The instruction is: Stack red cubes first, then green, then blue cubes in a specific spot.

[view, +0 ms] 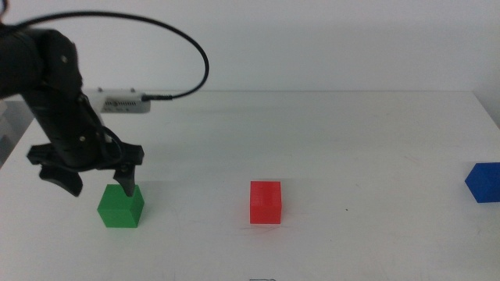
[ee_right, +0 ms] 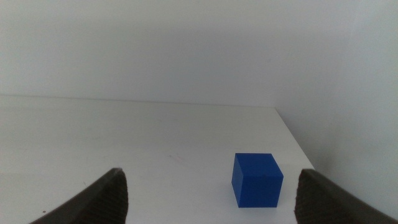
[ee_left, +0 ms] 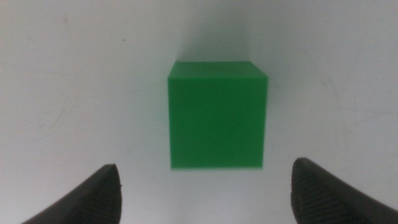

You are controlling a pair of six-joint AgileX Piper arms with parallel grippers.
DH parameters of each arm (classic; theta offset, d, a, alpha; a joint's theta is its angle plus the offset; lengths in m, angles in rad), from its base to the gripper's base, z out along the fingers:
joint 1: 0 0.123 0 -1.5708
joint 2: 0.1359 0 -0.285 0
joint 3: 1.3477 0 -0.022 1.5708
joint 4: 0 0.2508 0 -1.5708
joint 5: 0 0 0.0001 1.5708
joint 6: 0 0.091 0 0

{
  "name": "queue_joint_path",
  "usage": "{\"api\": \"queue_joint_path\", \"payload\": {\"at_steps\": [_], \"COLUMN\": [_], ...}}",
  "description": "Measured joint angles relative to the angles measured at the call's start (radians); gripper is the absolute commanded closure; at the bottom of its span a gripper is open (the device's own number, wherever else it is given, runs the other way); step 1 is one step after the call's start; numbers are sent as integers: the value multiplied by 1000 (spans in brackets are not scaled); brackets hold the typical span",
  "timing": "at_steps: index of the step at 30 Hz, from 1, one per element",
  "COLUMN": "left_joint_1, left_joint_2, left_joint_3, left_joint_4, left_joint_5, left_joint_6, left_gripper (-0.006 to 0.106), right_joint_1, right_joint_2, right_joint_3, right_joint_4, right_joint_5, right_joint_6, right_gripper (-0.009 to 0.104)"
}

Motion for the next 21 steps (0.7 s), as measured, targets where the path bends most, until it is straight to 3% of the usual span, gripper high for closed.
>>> {"api": "queue_joint_path", "payload": {"at_steps": [14, 17, 21], "left_joint_1": [0, 0, 0], "left_joint_2": [118, 137, 149], "left_joint_3": [0, 0, 0], "left_joint_4": [-5, -18, -26], "left_joint_5": [-87, -98, -105], "left_joint_6": [10, 18, 26], "left_gripper": [11, 15, 30], "right_joint_1": [0, 0, 0], "right_joint_2": [0, 0, 0], "right_joint_3": [0, 0, 0], "right_joint_4": [0, 0, 0], "right_joint_5": [0, 0, 0], "right_joint_6": [0, 0, 0], "right_gripper": [12, 12, 12]}}
